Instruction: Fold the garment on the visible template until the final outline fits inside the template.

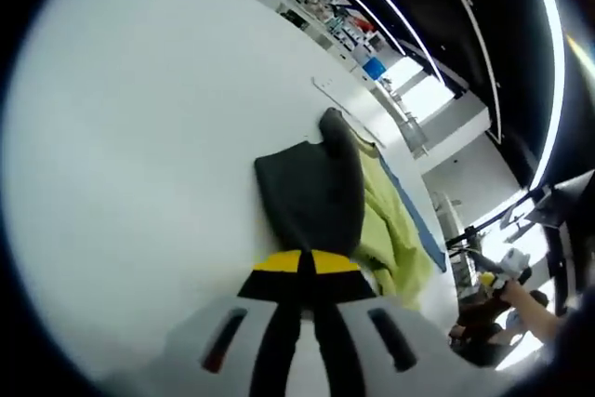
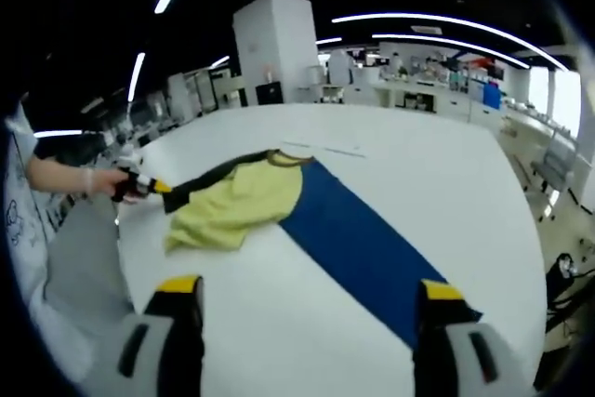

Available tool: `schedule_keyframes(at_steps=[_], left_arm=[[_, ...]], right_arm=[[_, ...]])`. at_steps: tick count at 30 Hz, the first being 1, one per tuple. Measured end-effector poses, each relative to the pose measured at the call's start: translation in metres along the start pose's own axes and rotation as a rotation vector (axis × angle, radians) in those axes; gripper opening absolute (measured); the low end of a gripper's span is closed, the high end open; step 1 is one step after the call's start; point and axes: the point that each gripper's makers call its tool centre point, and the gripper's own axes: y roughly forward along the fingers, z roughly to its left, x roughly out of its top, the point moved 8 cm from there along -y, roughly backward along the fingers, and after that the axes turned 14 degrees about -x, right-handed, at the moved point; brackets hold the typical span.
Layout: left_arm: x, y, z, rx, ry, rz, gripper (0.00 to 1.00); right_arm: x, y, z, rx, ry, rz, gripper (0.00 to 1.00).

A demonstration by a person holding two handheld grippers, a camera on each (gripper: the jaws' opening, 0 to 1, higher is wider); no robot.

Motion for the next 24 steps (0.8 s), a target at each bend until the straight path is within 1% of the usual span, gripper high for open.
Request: schedule_keyframes(at_steps=[2, 3, 7, 9, 14, 17, 20, 21, 24], left_arm=[[0.009, 0.000, -0.005, -0.031, 0.003, -0.002, 0.00], [0.013, -0.001, -0.011, -0.044, 0.028, 0.000, 0.00], [0.025, 0.002, -0.030, -0.075, 0.081, 0.004, 0.00], [0.032, 0.008, -0.043, -0.099, 0.118, 0.011, 0.00], [0.044, 0.021, -0.063, -0.123, 0.176, 0.030, 0.00], [0.048, 0.032, -0.080, -0.158, 0.205, 0.042, 0.00], [0.050, 0.050, -0.094, -0.206, 0.202, 0.054, 0.00], [0.049, 0.054, -0.097, -0.214, 0.203, 0.061, 0.00], [0.039, 0.071, -0.111, -0.246, 0.205, 0.078, 0.00]], right_arm=[[-0.002, 0.000, -0.002, -0.002, 0.002, -0.001, 0.95], [-0.003, -0.001, -0.001, -0.002, 0.007, -0.002, 0.95], [-0.006, -0.001, 0.000, 0.003, 0.022, -0.003, 0.95], [-0.007, -0.004, 0.002, 0.002, 0.025, -0.002, 0.95], [-0.011, -0.006, 0.003, 0.004, 0.037, -0.005, 0.94], [-0.013, -0.008, 0.001, -0.001, 0.053, -0.010, 0.94], [-0.017, -0.010, -0.001, -0.007, 0.062, -0.007, 0.94], [-0.018, -0.011, 0.000, -0.007, 0.065, -0.004, 0.94], [-0.022, -0.014, -0.002, -0.015, 0.069, -0.001, 0.94]])
